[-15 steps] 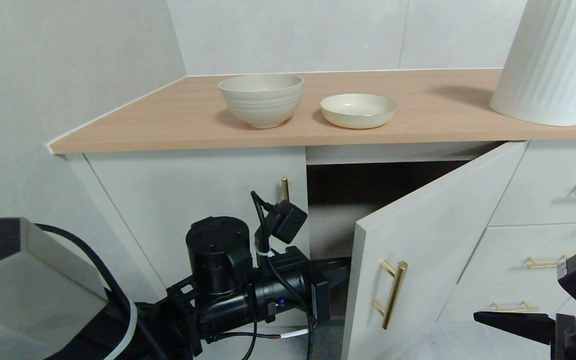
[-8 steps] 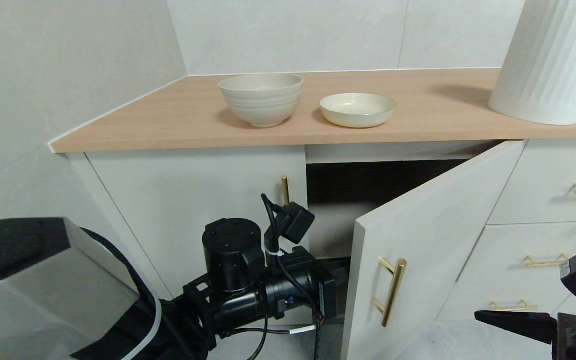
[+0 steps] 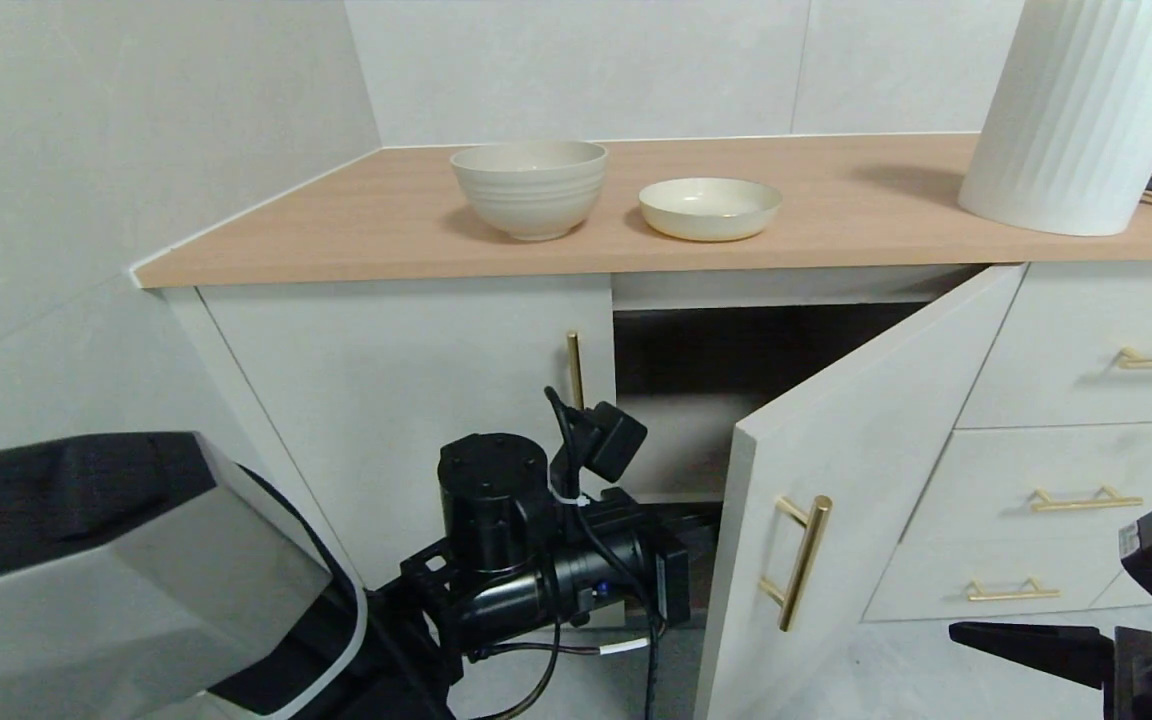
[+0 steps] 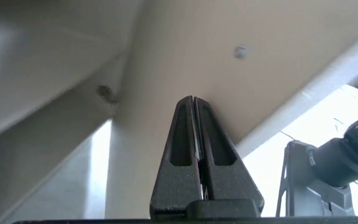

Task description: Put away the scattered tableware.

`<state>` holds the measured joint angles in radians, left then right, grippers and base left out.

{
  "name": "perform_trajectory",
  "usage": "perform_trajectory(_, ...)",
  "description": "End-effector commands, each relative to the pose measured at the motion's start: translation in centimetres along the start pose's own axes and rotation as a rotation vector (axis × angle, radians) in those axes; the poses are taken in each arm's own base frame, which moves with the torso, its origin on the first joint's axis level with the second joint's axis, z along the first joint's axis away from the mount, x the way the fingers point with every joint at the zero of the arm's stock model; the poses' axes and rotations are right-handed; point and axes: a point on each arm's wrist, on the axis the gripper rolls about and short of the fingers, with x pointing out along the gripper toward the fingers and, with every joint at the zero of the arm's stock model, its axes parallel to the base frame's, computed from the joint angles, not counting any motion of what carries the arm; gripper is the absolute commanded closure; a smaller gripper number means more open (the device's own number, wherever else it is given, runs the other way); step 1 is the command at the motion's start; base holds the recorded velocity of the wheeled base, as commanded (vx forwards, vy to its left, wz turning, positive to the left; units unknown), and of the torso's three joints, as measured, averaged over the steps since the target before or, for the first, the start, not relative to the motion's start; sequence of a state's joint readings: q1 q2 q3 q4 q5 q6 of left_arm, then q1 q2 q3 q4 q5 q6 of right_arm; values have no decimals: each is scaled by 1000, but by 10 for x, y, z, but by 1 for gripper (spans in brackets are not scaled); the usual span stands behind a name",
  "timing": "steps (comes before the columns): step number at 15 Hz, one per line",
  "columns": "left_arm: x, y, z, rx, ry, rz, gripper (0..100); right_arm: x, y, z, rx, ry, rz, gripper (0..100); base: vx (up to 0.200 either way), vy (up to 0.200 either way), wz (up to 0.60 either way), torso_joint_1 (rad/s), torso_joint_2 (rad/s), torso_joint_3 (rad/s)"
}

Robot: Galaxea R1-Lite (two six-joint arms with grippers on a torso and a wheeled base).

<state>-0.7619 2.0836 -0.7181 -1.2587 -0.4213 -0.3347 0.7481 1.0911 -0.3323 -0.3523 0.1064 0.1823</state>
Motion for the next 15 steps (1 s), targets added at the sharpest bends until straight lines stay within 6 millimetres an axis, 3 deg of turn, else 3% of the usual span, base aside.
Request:
perform_trajectory(1, 12, 8, -5, -3, 2, 4, 100, 1, 0, 0, 0, 3, -1, 0, 0, 0, 0, 0, 0, 0)
perform_trajectory(7, 30, 21, -12, -4, 2, 9, 100, 1, 0, 0, 0, 0, 0, 0, 0, 0, 0, 0, 0, 0)
perform_trajectory(10, 34, 21, -8, 6, -21, 19, 100, 1, 0, 0, 0, 2, 1, 0, -200, 0, 0, 6, 2, 2)
perform_trajectory(15, 43, 27, -13, 5, -18, 20, 100, 0, 0, 0, 0, -1, 0, 0, 0, 0, 0, 0, 0, 0)
